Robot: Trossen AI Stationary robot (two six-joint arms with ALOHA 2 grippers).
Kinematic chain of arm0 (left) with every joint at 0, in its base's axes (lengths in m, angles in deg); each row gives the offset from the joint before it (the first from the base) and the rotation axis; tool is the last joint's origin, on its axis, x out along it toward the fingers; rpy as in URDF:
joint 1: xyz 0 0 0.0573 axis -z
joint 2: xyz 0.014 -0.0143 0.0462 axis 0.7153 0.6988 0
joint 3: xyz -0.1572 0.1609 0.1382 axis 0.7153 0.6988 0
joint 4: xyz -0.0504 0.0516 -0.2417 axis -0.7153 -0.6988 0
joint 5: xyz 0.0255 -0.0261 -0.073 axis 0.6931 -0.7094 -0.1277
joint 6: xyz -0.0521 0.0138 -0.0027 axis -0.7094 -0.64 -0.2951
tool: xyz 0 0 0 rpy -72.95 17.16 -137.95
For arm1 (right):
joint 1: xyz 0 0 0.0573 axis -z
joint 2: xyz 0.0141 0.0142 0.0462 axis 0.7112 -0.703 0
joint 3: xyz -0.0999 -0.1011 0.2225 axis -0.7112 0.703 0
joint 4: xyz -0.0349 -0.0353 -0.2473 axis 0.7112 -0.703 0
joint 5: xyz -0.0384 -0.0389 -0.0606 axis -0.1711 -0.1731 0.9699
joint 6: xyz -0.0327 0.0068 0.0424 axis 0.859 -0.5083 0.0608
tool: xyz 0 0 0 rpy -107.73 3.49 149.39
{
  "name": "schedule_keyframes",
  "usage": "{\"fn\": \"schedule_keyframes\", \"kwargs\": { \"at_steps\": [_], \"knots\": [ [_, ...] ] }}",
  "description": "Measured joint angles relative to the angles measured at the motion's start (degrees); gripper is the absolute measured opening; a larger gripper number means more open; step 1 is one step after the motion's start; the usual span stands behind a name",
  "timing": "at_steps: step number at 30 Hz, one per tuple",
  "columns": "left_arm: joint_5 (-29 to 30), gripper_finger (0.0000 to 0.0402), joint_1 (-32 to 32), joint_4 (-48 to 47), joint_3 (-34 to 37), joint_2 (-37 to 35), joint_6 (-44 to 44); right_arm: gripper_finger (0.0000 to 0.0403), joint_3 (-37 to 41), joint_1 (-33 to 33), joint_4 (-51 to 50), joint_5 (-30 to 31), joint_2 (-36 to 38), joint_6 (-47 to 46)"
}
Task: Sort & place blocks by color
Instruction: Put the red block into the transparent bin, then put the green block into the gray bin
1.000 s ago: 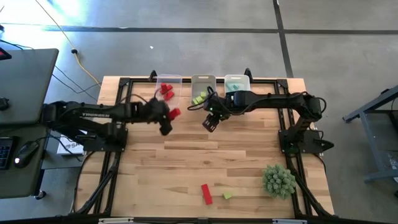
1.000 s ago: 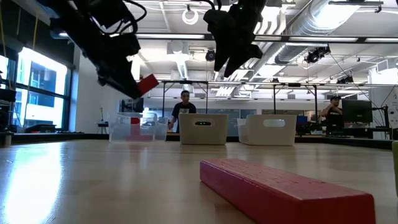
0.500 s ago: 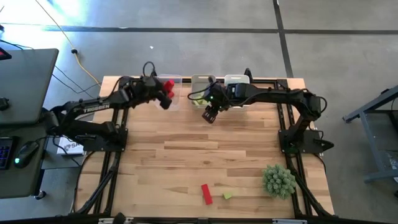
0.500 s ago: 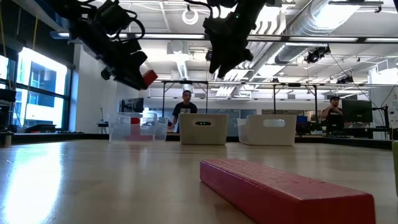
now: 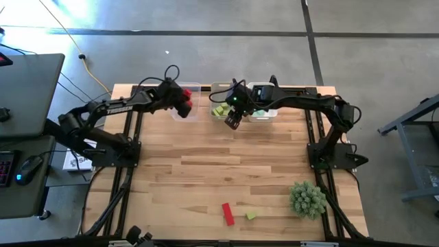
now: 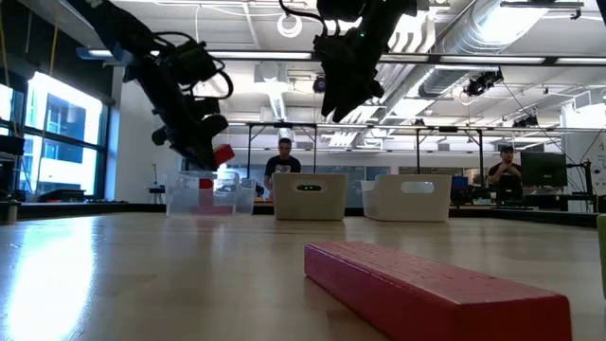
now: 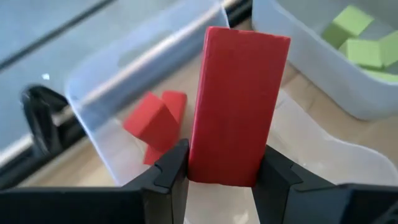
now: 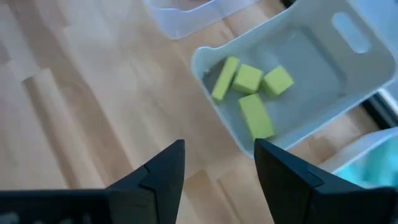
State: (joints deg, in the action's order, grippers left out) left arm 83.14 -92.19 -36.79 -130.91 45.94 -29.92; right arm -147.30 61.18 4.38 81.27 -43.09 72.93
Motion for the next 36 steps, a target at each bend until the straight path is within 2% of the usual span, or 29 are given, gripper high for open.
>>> {"fn": "schedule_keyframes", "kwargs": {
  "at_steps": [10, 15, 26, 31, 36],
  "knots": [
    [-2.39, 0.0117, -0.02, 0.14, -0.01, 3.51, -2.15, 0.0181, 0.0, -0.12, -0.04, -2.8, 0.0, -1.57],
    [-2.39, 0.0145, -0.02, -0.11, -0.02, 3.51, -2.17, 0.0181, 0.0, -0.12, -1.71, -3.22, 0.0, -3.91],
    [-2.69, 0.0196, 0.0, -0.17, -0.02, 3.42, -2.34, 0.0181, 0.0, -1.03, -8.22, -10.81, 0.0, -12.51],
    [-6.33, 0.0196, 0.0, -0.9, -0.65, 2.25, -2.15, 0.0181, 0.0, -3.79, -9.23, -12.37, 0.0, -16.3],
    [-10.36, 0.0196, 0.51, -4.74, -4.37, -0.08, -0.17, 0.0181, 0.0, -7.82, -9.3, -12.92, 0.0, -21.16]
  ]
}}
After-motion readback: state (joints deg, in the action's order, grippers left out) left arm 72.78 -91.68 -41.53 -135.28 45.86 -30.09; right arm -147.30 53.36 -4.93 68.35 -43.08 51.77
